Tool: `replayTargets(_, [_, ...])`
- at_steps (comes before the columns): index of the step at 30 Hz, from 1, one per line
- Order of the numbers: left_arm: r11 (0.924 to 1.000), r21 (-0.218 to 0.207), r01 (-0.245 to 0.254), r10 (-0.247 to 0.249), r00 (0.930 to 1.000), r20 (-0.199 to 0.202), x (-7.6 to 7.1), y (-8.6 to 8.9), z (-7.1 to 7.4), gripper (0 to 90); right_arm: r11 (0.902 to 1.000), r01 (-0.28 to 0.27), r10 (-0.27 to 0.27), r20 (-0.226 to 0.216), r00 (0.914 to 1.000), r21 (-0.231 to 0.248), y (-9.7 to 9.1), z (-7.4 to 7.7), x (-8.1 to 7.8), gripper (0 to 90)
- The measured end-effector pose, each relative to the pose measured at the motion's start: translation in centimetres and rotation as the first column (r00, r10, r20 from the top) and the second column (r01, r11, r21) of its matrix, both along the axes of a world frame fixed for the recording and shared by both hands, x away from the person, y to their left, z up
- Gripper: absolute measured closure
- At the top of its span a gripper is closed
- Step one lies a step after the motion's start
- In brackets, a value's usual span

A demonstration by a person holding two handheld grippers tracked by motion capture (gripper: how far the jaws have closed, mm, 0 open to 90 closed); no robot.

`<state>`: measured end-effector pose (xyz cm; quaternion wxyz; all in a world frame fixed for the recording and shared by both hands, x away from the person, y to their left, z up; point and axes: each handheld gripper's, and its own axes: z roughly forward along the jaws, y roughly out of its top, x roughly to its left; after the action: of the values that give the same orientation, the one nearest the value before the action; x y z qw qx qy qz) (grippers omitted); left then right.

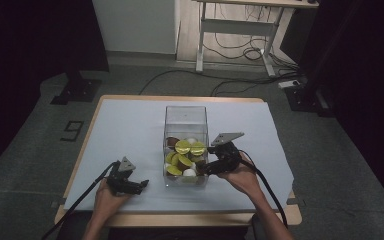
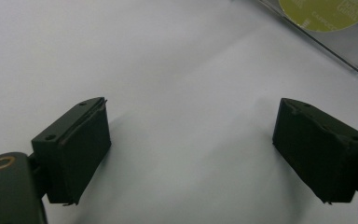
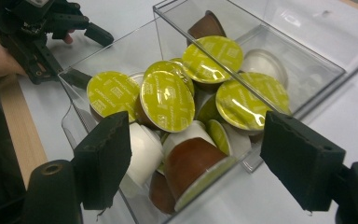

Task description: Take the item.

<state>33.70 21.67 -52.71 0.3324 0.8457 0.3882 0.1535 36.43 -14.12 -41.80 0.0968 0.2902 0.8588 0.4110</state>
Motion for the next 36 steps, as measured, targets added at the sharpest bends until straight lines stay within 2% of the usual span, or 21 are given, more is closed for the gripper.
replayTargets(16, [1.0000, -0.001, 0.000, 0.000, 1.0000, 0.000, 0.0, 0.0, 0.0, 10.5, 0.9966, -0.063, 0.063, 0.004, 0.9980, -0.054, 2.6, -0.6, 0.5, 29.2])
replayTargets(36, [1.0000, -0.002, 0.000, 0.000, 1.0000, -0.001, 0.0, 0.0, 0.0, 10.5, 0.9886, -0.098, 0.093, -0.047, 0.9946, -0.114, 5.7, -1.9, 1.6, 34.3])
